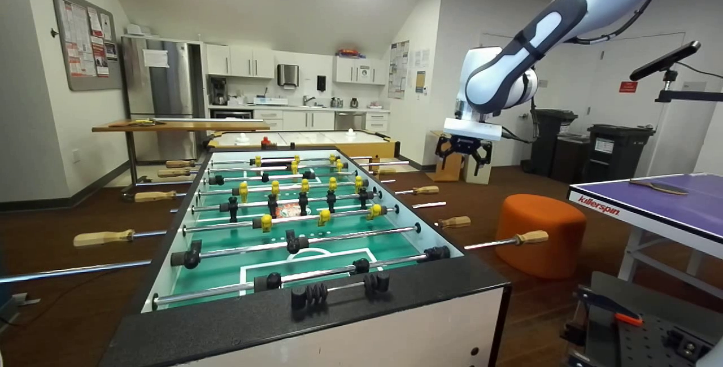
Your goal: Pull out the second rod from you
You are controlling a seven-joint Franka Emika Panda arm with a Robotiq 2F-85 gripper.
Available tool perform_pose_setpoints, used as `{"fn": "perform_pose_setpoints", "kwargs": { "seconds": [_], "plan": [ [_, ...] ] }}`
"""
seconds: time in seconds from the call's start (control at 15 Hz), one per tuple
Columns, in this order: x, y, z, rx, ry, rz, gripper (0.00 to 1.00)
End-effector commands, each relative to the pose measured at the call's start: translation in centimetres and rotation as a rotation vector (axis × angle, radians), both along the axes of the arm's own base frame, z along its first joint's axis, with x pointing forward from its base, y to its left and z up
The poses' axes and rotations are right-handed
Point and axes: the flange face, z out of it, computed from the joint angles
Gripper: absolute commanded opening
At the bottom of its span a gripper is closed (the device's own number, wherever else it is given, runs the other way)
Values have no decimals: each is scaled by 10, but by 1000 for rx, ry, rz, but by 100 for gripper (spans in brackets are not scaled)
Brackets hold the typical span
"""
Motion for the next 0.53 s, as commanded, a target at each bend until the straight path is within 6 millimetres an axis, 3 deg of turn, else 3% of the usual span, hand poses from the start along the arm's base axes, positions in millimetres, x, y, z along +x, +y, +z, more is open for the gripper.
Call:
{"fn": "perform_pose_setpoints", "kwargs": {
  "seconds": [0.0,0.13,0.47],
  "plan": [
    [1,-1,2,0,-2,2,100],
    [1,0,4,-1,-6,3,100],
    [-3,-16,-10,9,-95,-219,100]
  ]
}}
